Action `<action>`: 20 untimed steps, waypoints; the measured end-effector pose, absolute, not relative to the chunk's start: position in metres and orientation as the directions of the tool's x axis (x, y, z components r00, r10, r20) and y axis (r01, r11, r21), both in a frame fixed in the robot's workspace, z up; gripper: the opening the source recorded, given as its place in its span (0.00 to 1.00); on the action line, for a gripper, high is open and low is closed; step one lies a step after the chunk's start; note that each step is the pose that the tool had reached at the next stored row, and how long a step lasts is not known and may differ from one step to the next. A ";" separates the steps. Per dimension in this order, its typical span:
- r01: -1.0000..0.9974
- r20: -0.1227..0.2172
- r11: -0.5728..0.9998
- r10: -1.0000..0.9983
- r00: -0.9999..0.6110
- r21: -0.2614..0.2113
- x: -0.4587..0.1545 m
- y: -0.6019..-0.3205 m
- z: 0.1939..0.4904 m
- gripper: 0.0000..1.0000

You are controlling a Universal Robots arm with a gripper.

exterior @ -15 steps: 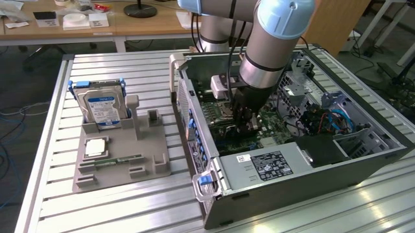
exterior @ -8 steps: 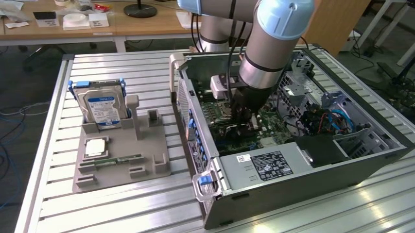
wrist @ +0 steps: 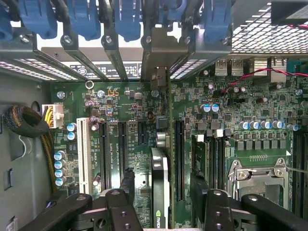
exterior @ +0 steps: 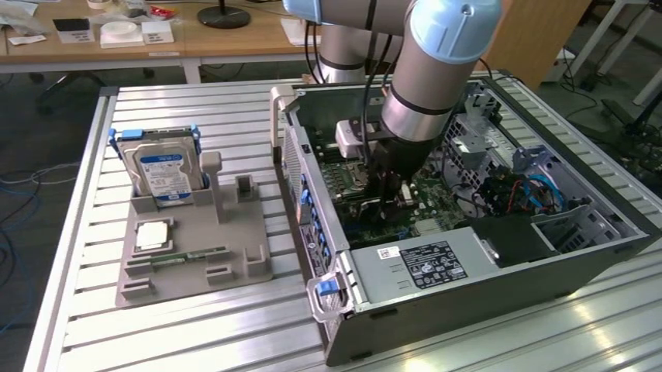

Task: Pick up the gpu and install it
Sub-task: 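Insert the gpu into the slot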

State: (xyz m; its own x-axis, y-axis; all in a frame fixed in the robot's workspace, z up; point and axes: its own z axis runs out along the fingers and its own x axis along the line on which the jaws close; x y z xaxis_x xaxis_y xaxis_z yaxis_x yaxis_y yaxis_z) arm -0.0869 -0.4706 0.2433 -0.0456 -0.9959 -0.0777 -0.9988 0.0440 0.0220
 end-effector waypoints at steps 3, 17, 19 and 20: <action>-0.999 -0.078 0.044 -0.996 -0.046 0.022 -0.087 -0.471 0.246 0.58; -0.999 -0.078 0.044 -0.996 -0.046 0.022 -0.087 -0.470 0.285 0.58; -0.999 -0.077 0.044 -0.996 -0.046 0.022 -0.087 -0.470 0.290 0.58; -0.999 -0.077 0.044 -0.996 -0.046 0.022 -0.087 -0.470 0.293 0.58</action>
State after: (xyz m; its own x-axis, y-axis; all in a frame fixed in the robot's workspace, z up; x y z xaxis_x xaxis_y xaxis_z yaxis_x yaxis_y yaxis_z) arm -0.0869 -0.4696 0.2927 -0.0456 -0.9960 -0.0769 -0.9988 0.0441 0.0219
